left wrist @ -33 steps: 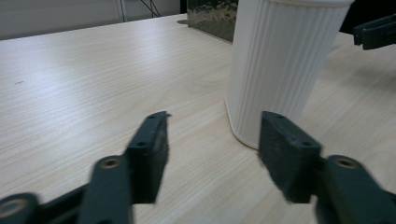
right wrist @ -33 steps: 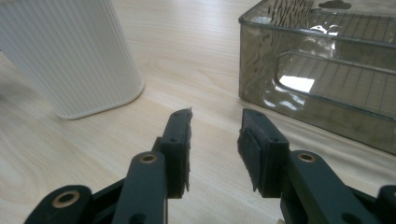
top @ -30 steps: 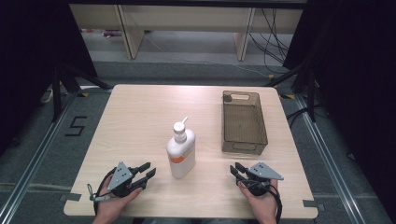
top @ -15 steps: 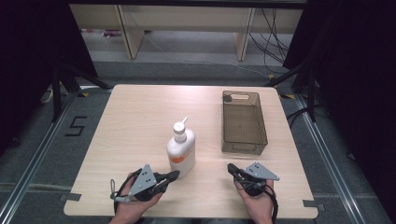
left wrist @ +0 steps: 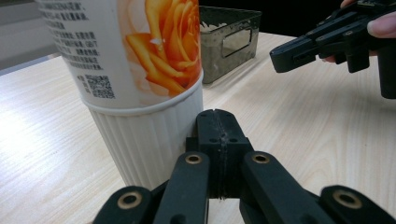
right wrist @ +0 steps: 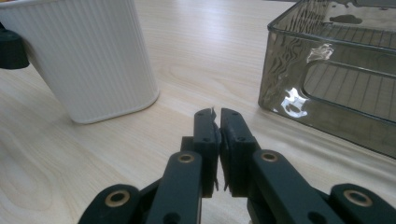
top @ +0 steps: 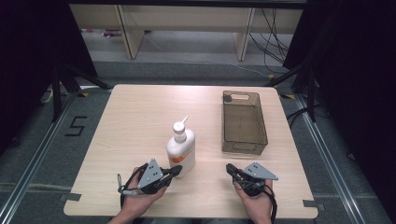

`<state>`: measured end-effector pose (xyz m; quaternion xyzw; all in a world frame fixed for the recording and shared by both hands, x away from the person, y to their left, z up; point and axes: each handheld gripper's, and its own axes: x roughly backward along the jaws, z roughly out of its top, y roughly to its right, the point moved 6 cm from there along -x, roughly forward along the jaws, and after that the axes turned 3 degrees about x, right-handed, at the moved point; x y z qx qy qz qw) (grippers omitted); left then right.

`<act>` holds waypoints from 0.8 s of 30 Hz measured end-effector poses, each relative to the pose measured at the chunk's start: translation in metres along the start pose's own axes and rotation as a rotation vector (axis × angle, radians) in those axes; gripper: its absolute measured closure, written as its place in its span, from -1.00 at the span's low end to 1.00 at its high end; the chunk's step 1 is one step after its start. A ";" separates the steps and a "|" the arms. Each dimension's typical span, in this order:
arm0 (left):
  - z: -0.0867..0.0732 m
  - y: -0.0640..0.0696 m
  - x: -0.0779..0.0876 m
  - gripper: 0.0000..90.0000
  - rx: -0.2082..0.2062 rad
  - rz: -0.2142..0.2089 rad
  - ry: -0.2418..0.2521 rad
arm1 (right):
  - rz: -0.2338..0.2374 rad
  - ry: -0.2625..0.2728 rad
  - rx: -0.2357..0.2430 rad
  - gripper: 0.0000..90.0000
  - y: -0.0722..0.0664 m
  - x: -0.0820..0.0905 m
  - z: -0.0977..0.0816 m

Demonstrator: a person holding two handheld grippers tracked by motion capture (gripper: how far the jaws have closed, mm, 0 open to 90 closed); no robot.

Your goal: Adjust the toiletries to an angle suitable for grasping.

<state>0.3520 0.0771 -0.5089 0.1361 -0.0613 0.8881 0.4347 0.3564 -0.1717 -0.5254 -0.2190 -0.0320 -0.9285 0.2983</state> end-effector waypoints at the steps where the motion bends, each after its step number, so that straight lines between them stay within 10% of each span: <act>1: 0.000 -0.001 0.001 0.99 -0.007 0.011 -0.010 | 0.001 0.003 0.000 0.89 0.000 0.000 0.000; 24: -0.009 -0.046 0.015 0.99 0.044 0.118 -0.022 | 0.012 0.022 0.046 0.85 -0.015 -0.011 0.017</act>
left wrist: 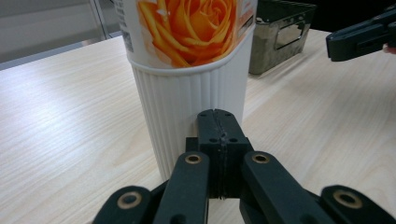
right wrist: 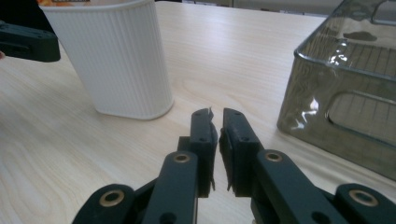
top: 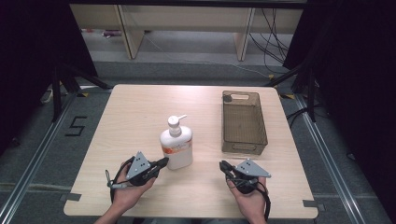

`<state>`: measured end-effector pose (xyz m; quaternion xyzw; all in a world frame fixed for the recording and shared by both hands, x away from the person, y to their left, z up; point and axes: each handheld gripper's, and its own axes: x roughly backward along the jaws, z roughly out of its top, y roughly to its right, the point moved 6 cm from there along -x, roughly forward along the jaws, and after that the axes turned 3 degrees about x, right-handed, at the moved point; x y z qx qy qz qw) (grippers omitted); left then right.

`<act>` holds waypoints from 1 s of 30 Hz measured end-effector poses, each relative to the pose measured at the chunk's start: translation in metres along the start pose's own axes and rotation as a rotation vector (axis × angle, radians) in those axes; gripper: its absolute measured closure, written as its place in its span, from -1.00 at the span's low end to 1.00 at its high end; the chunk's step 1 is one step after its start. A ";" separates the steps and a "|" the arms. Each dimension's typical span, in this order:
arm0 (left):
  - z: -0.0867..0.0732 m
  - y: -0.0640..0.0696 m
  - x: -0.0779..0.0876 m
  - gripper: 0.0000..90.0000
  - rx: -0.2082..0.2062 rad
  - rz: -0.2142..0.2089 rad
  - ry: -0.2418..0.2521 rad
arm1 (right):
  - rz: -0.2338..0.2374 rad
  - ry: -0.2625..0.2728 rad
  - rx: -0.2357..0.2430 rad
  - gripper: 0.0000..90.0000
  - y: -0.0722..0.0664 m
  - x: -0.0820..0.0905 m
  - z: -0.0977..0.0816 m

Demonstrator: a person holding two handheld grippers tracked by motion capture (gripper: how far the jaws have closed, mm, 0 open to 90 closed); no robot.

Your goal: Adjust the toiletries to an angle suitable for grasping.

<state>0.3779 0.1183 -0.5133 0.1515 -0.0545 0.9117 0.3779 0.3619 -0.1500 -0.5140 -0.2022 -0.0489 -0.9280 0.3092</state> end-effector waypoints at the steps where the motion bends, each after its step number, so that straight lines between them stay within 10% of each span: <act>1: 0.000 0.000 0.000 0.99 0.000 0.000 0.000 | 0.000 0.000 0.000 0.85 0.000 0.000 0.000; 11: -0.001 -0.007 -0.001 0.99 0.004 0.011 0.001 | 0.004 0.038 0.037 0.82 -0.011 -0.008 0.016; 16: -0.006 -0.011 0.007 0.94 0.003 0.001 0.020 | 0.017 0.055 -0.017 0.72 -0.022 -0.011 0.024; 30: -0.036 -0.043 0.032 -0.32 0.049 0.081 0.045 | 0.022 0.190 0.009 0.03 -0.058 -0.026 0.076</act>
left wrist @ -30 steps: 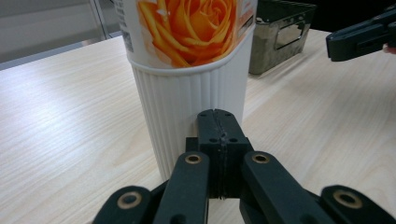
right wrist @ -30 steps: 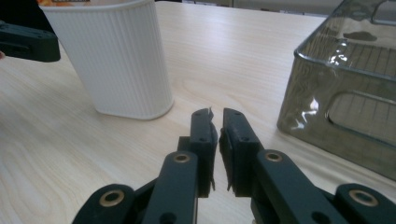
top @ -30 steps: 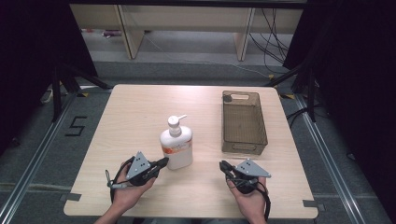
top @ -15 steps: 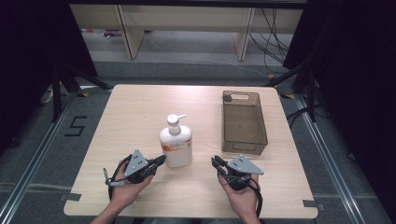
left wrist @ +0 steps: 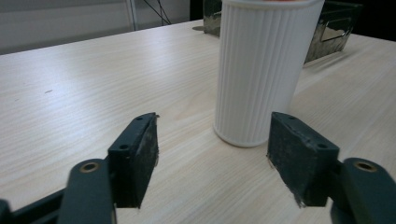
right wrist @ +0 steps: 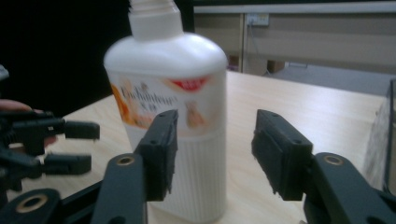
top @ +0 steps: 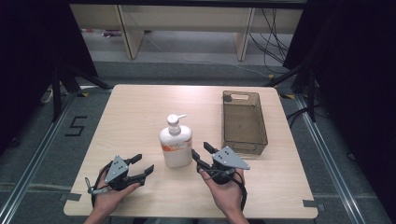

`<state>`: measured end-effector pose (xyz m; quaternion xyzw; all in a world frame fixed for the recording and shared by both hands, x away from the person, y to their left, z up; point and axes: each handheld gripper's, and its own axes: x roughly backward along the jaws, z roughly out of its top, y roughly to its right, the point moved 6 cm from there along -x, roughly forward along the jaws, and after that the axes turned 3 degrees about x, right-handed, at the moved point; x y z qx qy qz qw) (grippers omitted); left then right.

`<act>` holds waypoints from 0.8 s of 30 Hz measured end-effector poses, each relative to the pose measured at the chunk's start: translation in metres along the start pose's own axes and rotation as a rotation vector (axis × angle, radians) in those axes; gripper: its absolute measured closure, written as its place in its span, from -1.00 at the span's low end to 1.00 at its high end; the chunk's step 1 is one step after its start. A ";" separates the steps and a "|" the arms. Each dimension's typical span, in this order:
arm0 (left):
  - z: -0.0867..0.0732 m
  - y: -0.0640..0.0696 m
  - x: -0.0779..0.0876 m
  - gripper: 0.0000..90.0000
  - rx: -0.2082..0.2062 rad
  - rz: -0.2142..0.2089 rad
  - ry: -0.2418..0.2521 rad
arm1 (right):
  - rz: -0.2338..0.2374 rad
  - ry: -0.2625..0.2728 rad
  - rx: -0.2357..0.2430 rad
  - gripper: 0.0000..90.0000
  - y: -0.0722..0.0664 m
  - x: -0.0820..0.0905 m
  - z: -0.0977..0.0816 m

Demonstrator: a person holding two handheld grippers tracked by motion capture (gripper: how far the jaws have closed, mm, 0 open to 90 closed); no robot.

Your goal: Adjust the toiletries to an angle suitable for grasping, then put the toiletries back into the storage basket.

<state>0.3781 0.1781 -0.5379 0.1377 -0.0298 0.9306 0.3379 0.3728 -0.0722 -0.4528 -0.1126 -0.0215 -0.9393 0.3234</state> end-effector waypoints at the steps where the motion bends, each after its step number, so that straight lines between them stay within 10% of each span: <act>1: -0.001 0.001 -0.001 -0.37 0.023 -0.002 -0.001 | -0.015 0.000 0.013 -0.02 -0.001 -0.002 0.003; 24: 0.001 -0.001 -0.001 -0.58 -0.010 0.032 0.024 | -0.047 0.104 0.015 -0.16 -0.026 -0.017 0.032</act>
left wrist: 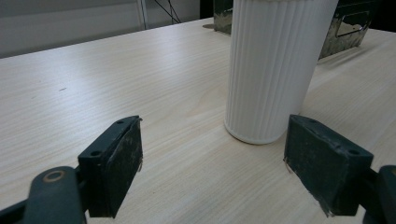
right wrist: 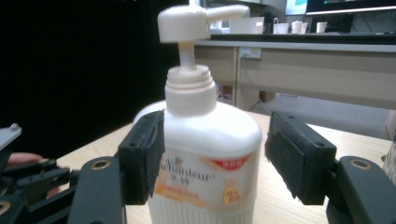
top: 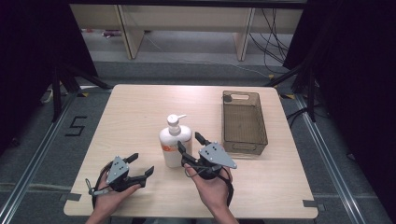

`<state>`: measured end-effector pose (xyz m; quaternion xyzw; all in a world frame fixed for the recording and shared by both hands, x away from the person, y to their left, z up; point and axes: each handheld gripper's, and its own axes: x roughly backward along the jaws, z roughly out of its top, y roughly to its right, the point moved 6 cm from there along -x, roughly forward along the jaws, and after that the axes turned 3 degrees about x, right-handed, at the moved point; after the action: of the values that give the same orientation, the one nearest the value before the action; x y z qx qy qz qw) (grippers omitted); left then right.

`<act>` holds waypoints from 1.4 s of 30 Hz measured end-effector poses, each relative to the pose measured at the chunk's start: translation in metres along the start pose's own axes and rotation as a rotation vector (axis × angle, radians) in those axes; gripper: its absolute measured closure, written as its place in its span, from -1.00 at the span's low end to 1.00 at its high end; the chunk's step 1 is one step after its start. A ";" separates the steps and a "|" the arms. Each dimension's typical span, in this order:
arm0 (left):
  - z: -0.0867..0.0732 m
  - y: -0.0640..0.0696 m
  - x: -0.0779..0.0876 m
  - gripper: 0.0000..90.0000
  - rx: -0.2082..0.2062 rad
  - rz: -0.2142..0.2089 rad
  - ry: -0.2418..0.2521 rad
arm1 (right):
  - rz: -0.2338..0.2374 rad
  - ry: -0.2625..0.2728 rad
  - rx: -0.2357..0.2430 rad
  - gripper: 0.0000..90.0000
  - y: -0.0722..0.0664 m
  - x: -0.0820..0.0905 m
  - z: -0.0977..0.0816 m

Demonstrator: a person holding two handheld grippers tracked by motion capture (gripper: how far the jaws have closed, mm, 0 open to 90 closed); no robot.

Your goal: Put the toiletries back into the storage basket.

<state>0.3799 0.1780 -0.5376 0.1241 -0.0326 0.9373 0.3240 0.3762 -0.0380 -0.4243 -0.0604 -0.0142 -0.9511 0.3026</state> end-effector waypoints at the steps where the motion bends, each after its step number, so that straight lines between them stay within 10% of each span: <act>1: -0.001 0.000 0.001 -0.59 0.008 0.004 -0.005 | -0.006 0.015 0.000 -0.16 -0.001 -0.002 0.003; 13: -0.001 -0.001 0.003 -0.59 0.023 0.020 -0.013 | -0.048 0.039 0.026 -0.11 -0.023 -0.028 0.034; 42: -0.001 0.000 0.003 -0.58 0.022 0.018 -0.013 | -0.095 0.008 0.015 0.33 -0.021 -0.049 0.040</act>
<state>0.3773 0.1802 -0.5378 0.1337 -0.0256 0.9397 0.3138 0.4076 0.0098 -0.3904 -0.0538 -0.0229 -0.9644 0.2577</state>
